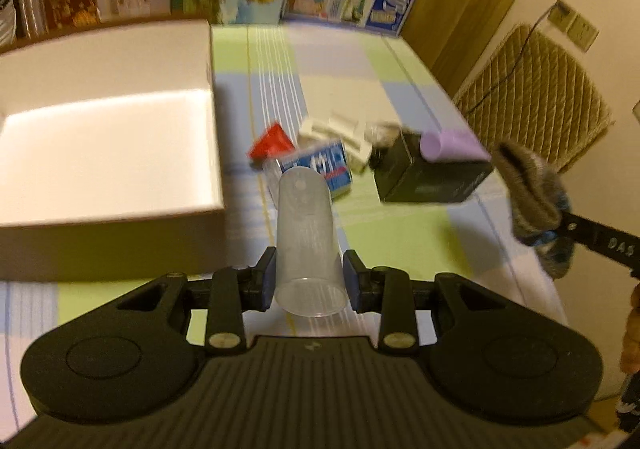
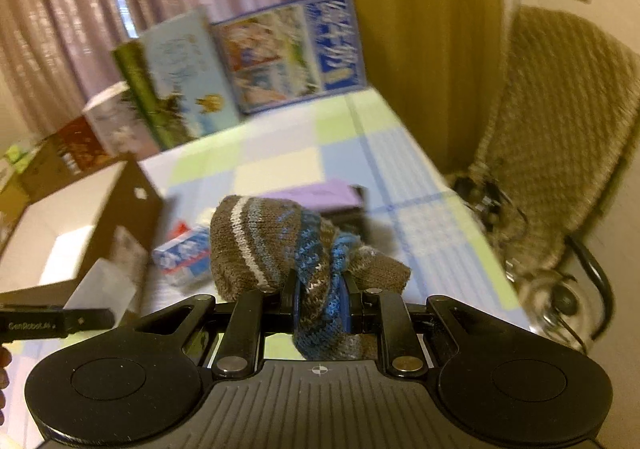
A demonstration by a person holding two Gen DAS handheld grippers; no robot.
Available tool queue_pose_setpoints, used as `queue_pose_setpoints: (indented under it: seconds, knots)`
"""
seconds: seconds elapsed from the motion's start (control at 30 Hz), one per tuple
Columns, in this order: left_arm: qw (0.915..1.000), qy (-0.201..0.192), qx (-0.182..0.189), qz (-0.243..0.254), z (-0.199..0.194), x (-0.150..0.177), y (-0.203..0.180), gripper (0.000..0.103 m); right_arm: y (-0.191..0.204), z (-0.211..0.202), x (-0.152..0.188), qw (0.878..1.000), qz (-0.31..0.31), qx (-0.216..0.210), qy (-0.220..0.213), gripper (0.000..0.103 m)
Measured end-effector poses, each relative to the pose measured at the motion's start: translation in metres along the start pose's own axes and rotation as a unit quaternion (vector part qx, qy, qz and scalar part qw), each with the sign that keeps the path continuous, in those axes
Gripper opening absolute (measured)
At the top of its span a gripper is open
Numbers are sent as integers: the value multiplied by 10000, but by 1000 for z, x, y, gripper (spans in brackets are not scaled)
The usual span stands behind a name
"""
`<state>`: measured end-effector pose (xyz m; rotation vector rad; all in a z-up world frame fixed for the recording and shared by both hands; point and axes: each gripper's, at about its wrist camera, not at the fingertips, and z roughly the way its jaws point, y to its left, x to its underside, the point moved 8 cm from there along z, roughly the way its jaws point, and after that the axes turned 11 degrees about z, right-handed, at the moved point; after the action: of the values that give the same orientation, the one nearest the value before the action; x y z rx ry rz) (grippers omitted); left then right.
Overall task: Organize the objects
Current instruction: 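Carry the sock into the cardboard box with the right gripper while the left lifts the tube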
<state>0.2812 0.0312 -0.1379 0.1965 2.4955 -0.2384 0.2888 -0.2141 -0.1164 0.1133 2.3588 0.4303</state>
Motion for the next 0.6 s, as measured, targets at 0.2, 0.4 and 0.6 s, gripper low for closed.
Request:
queue_pose_setpoints:
  seconds: [0.2, 0.4, 0.6]
  knots:
    - [9989, -416, -93, -184, -34, -15, 35, 29, 75, 8, -4, 9971, -450, -610, 1, 16]
    - [9958, -629, -501, -442, -61, -19, 93, 29, 161, 30, -7, 9872, -688, -1427, 201, 16]
    - [9904, -653, -1019, -667, -76, -16, 161, 29, 244, 60, 1, 9733, -932, -2041, 487, 16]
